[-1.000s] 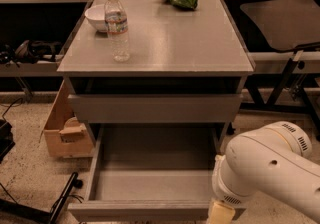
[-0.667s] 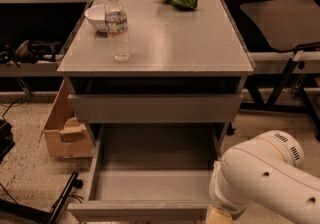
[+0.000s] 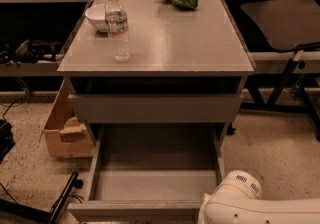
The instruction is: Close middle drawer
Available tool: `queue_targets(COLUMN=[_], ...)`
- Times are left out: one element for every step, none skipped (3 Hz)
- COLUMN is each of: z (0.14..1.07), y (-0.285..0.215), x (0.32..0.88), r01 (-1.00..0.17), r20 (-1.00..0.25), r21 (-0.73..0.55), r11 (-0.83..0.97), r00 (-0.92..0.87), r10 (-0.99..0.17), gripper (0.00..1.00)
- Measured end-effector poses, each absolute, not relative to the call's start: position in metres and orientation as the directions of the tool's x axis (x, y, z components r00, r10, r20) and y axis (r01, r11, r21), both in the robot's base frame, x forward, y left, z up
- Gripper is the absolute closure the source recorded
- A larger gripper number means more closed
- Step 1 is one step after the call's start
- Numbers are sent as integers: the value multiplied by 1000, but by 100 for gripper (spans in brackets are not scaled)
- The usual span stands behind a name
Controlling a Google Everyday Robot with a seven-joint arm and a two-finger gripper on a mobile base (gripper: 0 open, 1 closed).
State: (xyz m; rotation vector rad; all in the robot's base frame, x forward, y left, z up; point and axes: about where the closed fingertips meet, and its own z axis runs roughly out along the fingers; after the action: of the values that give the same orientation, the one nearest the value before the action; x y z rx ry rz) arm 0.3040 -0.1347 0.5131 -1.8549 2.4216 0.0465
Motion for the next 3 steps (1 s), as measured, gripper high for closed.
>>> queue_targets(z=[458, 431, 425], y=[-134, -137, -141], x=[302, 306, 310], r01=[-961, -961, -966], r20=[-90, -88, -85], r21=[10, 1, -50], r11=[275, 276, 255], r00=[-275, -275, -250], r10=[-957, -957, -965], gripper=[19, 41, 64])
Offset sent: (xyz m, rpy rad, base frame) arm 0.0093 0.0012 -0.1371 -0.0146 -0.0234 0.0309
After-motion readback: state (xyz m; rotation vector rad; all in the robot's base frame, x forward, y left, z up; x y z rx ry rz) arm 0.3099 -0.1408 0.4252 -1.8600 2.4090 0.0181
